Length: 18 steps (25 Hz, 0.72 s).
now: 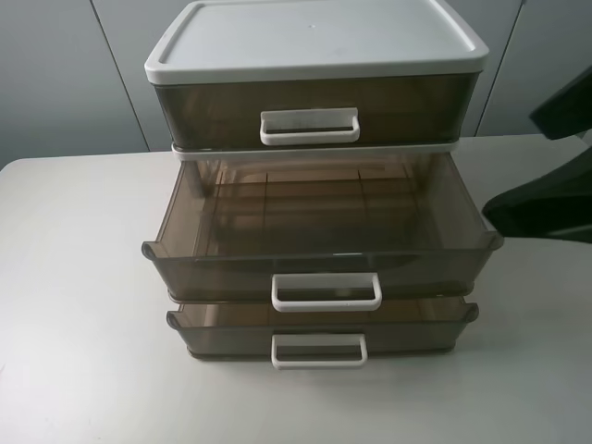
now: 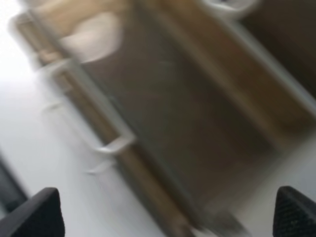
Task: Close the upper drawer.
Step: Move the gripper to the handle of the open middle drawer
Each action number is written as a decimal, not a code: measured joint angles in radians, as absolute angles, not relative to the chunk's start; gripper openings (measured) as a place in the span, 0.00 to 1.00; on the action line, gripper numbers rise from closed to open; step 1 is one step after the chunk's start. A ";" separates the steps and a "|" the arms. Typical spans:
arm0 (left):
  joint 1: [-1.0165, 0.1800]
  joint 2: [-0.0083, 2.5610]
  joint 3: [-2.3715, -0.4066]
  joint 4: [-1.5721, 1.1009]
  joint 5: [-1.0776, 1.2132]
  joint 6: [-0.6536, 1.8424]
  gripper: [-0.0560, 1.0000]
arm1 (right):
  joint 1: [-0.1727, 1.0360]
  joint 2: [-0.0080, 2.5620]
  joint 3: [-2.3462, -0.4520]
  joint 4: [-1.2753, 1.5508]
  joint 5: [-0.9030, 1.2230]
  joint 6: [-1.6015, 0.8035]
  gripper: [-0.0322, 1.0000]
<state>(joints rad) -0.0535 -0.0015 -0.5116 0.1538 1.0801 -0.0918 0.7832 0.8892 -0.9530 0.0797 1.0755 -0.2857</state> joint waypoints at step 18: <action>-0.053 -0.001 -0.512 0.154 1.080 -0.094 0.76 | 1.065 1.313 -0.963 0.257 1.017 -0.397 0.65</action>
<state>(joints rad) -0.0535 -0.0015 -0.5116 0.1538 1.0801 -0.0936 1.0654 1.3128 -0.9627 0.2566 1.0166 -0.3968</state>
